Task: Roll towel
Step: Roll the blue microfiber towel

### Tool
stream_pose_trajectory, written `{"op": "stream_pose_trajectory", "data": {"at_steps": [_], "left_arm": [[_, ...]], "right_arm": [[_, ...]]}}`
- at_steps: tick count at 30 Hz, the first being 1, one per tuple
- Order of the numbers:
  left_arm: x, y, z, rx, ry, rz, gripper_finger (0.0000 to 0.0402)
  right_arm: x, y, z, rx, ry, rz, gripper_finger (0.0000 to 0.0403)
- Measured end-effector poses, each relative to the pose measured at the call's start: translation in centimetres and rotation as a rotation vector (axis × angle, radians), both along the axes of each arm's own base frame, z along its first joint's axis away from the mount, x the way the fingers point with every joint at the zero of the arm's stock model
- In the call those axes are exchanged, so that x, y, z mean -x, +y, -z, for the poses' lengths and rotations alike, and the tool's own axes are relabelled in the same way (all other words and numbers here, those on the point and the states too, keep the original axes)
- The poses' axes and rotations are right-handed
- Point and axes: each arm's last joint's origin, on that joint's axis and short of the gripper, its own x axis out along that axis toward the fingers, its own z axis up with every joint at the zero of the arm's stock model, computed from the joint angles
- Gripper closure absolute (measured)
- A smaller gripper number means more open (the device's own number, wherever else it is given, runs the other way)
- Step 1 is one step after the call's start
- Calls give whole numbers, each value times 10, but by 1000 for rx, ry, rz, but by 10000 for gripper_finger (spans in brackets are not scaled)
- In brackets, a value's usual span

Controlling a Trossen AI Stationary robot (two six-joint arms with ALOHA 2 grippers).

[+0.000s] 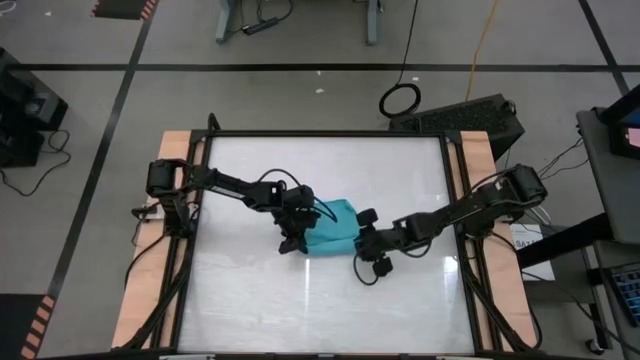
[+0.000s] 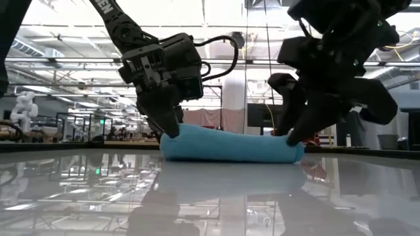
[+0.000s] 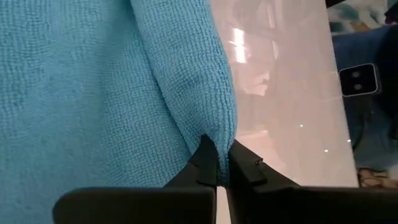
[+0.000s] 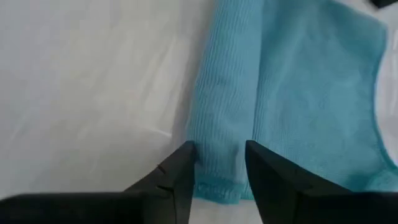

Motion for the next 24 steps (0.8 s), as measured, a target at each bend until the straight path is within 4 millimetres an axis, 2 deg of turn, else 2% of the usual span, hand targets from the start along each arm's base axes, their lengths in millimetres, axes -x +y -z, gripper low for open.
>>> {"op": "stream_pose_trajectory", "data": {"at_steps": [6, 14, 17, 22, 24], "left_arm": [[-1, -1, 0, 63, 14, 0, 394], [-2, -1, -1, 101, 4, -1, 394], [-2, -3, -1, 106, 20, 1, 389], [-1, -13, 0, 103, 54, 11, 381], [-1, -18, 1, 104, 65, 17, 379]], "right_arm": [[4, -2, 9, -9, -49, -16, 292], [21, -5, 32, -143, -110, 21, 302], [21, -8, 33, -249, -98, 40, 325], [16, -19, 30, -510, -56, 34, 392], [14, -26, 29, -626, -29, 64, 394]]}}
